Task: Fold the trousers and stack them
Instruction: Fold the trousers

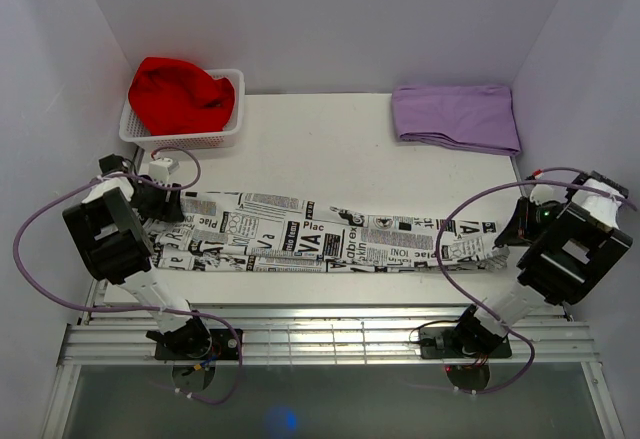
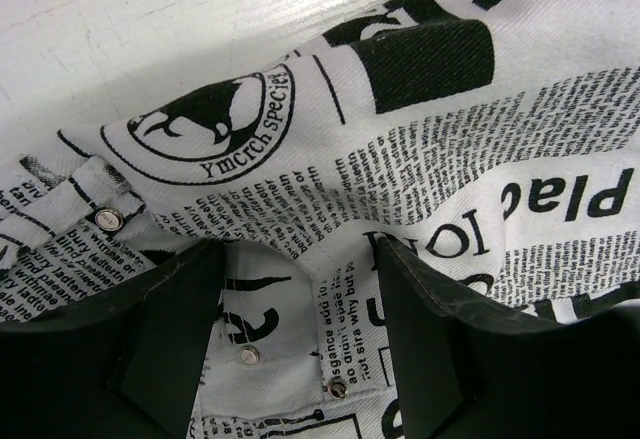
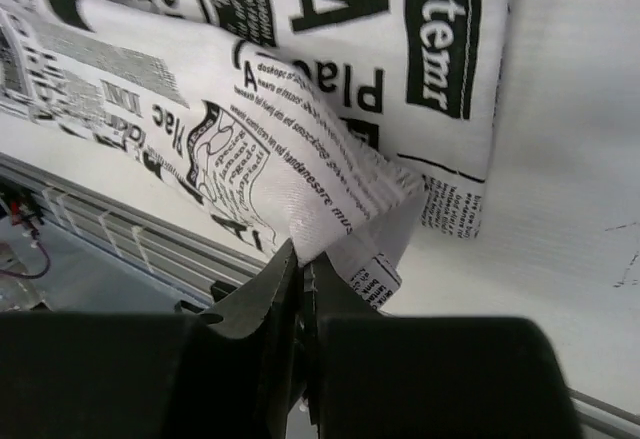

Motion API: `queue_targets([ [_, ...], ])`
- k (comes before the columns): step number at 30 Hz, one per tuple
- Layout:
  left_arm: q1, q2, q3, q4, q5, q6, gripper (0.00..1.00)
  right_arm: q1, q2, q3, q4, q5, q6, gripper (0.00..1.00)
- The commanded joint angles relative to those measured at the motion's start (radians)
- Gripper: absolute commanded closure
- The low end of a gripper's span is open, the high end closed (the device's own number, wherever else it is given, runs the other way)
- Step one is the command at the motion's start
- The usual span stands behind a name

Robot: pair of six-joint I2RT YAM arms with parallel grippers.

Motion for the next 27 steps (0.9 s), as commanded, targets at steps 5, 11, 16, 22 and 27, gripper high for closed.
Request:
queue_targets([
  [5, 0.024, 0.002, -0.070, -0.006, -0.064, 0.007, 0.26, 0.117, 0.121, 0.621, -0.162, -0.310, -0.054, 0.92],
  [11, 0.064, -0.001, -0.076, -0.010, -0.064, 0.030, 0.27, 0.083, -0.034, 0.288, -0.147, -0.149, -0.317, 0.92],
  [16, 0.073, 0.011, -0.059, -0.022, -0.069, 0.033, 0.27, 0.031, -0.042, 0.014, 0.040, 0.028, -0.316, 0.91],
  [22, 0.075, 0.012, -0.045, -0.036, -0.066, 0.032, 0.26, -0.035, 0.041, 0.083, 0.097, 0.080, -0.233, 0.76],
  [27, 0.076, -0.097, -0.042, -0.100, 0.098, 0.102, 0.23, -0.049, 0.087, 0.132, 0.036, 0.033, -0.227, 0.52],
])
